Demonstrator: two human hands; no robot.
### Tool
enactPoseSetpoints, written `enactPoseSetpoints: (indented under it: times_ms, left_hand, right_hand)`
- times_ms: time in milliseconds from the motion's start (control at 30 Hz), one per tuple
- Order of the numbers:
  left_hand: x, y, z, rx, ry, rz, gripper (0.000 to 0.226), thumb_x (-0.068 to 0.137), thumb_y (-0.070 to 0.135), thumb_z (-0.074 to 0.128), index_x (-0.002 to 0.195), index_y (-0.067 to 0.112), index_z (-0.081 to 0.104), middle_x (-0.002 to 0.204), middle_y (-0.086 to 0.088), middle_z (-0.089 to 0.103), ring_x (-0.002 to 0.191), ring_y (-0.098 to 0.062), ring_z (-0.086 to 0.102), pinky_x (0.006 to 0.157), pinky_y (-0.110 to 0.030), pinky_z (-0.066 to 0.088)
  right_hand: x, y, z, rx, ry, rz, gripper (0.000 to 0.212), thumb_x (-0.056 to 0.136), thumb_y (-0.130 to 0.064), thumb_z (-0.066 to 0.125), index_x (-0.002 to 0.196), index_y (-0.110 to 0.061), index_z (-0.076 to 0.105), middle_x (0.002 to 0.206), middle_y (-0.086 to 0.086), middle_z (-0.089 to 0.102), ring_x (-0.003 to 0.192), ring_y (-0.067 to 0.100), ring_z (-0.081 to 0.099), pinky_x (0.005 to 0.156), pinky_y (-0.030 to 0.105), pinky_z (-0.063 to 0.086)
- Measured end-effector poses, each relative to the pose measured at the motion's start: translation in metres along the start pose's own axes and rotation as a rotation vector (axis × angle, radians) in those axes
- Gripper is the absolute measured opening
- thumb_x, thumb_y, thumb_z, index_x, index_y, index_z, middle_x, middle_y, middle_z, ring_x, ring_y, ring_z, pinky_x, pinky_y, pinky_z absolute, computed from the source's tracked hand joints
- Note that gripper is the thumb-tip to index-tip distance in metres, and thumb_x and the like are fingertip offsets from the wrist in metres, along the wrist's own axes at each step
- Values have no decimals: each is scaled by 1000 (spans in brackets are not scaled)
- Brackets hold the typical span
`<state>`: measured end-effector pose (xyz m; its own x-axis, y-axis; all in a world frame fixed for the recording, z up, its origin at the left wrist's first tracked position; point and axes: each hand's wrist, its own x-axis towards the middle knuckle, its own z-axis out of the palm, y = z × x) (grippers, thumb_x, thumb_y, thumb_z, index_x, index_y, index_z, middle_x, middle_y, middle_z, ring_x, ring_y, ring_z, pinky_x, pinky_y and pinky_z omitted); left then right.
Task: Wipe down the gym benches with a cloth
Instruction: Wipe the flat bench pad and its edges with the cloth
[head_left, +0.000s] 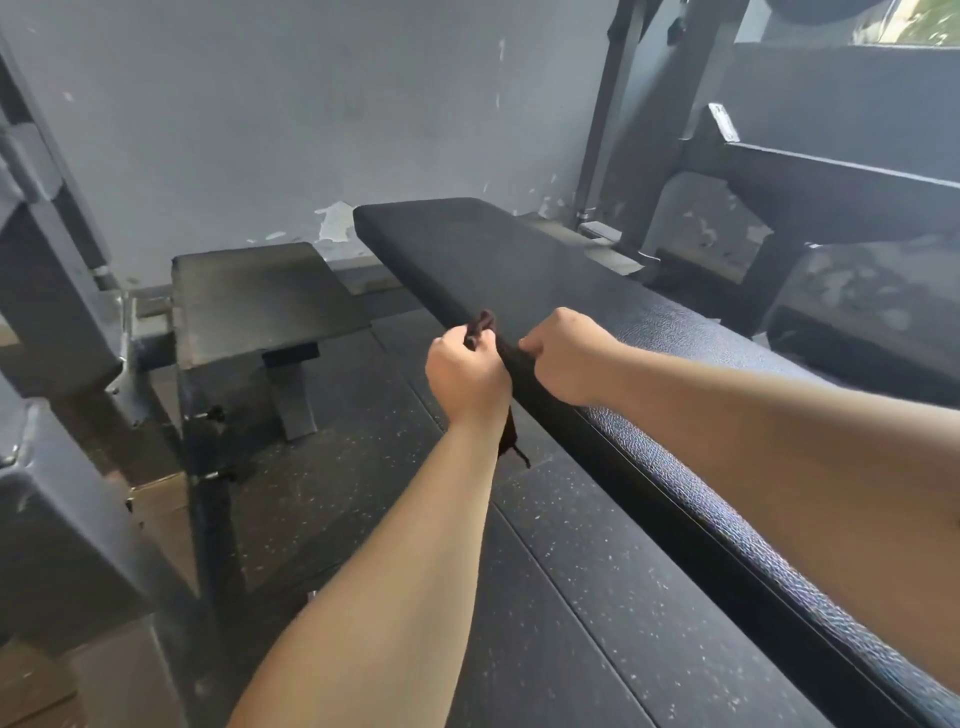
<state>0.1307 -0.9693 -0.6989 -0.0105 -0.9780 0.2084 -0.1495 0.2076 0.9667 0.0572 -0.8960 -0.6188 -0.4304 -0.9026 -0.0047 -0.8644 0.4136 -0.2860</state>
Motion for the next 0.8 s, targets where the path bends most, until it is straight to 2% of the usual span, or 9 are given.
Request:
enactPoseSetpoints:
  times_ms: [67,133,200,267,300,367,567,667,800]
  left_hand:
    - [4,2,0,20,13,-23,26,100,21,62,99,-2,74,92,-16,71,79,-21,62,47,-14,36]
    - [-1,3,2,8,2,-46,27,101,21,61,106,-3,73,98,-16,71,81,-19,61,49,-5,39]
    - [-9,5,0,0,-16,-57,29,102,24,60,106,-2,72,98,-15,70,84,-21,64,48,-7,39]
    - [-24,6,-3,-37,-53,-37,30,104,30,56,100,4,71,96,-12,68,85,-21,65,58,-15,46]
    - [-34,6,-5,-44,-76,-30,28,104,30,55,97,7,69,96,-9,67,85,-20,64,68,-27,52]
    - [-59,3,-10,1,-119,15,19,104,27,54,98,14,67,98,-1,63,87,-15,62,81,-37,55]
    - [-84,0,-18,27,-234,49,17,103,23,58,116,17,66,109,2,65,95,-10,64,85,-27,56]
    - [-57,4,-19,-15,-203,13,19,102,23,60,114,12,70,105,-2,71,90,-11,64,71,-15,48]
    - [-30,6,-10,5,-118,-164,25,101,25,63,117,10,73,108,-8,75,101,-23,70,80,-28,53]
  right_hand:
    - [-6,3,1,3,19,-18,20,72,12,40,63,-6,43,69,4,34,68,27,33,51,26,29]
    - [-14,7,1,43,50,-41,21,69,13,39,66,-7,36,68,3,27,69,25,24,54,29,23]
    - [-19,10,4,92,104,-30,17,72,14,41,69,-3,42,69,4,33,71,27,28,54,30,28]
    - [-21,13,6,130,166,-30,20,80,11,45,87,5,63,88,11,56,84,36,49,70,32,49]
    - [-21,13,6,143,213,-32,28,83,10,47,99,4,69,100,13,61,96,36,56,81,34,51]
    - [-24,11,7,182,321,-20,35,85,8,52,107,-7,74,107,9,61,105,30,58,88,29,46]
    - [-34,11,-2,252,446,23,36,88,9,53,110,-11,75,111,7,63,105,25,59,85,26,41]
    - [-44,15,-9,310,457,78,39,91,3,49,114,-13,75,114,6,66,102,25,63,85,29,48]
    - [-63,27,-14,317,461,109,37,91,1,48,110,-14,77,110,5,70,94,24,64,84,33,54]
